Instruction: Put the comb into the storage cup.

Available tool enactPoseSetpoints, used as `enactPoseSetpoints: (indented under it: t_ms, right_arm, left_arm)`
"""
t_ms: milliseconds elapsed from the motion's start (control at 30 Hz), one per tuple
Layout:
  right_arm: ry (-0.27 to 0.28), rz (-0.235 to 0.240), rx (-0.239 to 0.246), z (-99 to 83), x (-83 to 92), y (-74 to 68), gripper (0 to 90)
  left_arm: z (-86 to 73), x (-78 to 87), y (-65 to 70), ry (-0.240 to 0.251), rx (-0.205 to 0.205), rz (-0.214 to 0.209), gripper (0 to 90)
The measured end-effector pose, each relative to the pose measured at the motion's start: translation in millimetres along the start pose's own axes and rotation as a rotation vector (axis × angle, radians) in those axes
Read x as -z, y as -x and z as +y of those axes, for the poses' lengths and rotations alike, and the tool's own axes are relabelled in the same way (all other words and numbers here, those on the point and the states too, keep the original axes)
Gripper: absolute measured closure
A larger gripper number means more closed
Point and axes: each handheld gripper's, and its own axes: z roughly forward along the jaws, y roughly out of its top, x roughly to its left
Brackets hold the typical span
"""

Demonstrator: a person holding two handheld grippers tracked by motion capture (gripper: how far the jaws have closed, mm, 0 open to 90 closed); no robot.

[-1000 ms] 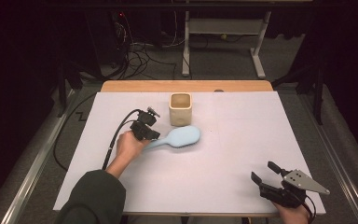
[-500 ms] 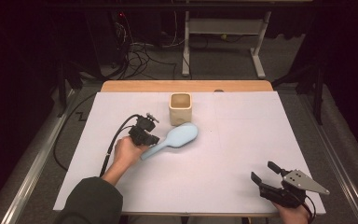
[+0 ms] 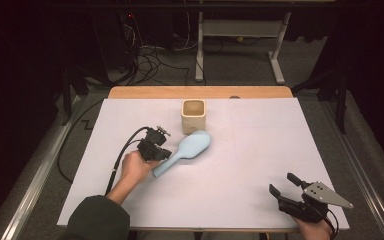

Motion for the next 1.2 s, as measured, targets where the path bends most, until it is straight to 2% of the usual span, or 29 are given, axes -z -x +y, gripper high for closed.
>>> enactPoseSetpoints:
  t_ms: [367, 600, 900, 1000, 1200]
  right_arm:
    - [-0.003, -0.001, 0.000, 0.1, -0.1, -0.2, 25.9]
    - [-0.003, -0.001, 0.000, 0.1, 0.0, -0.4, 25.9]
    - [0.000, -0.002, 0.001, 0.1, 0.0, -0.3, 25.9]
    - [0.000, -0.003, 0.001, 0.1, 0.1, -0.4, 25.9]
    - [-0.004, -0.002, 0.001, 0.2, 0.0, -0.5, 25.9]
  left_arm:
    - [-6.9, 3.9, 2.3, 0.001, 0.008, -0.016, 87.6]
    - [-8.6, 4.5, 6.0, -0.001, -0.001, -0.017, 87.1]
    - [-8.1, 6.6, 8.2, 0.042, -0.005, -0.024, 84.0]
    - [-7.9, 8.1, 10.3, 0.059, -0.008, -0.022, 79.5]
    - [-5.9, 8.0, 13.9, 0.060, -0.013, -0.021, 66.7]
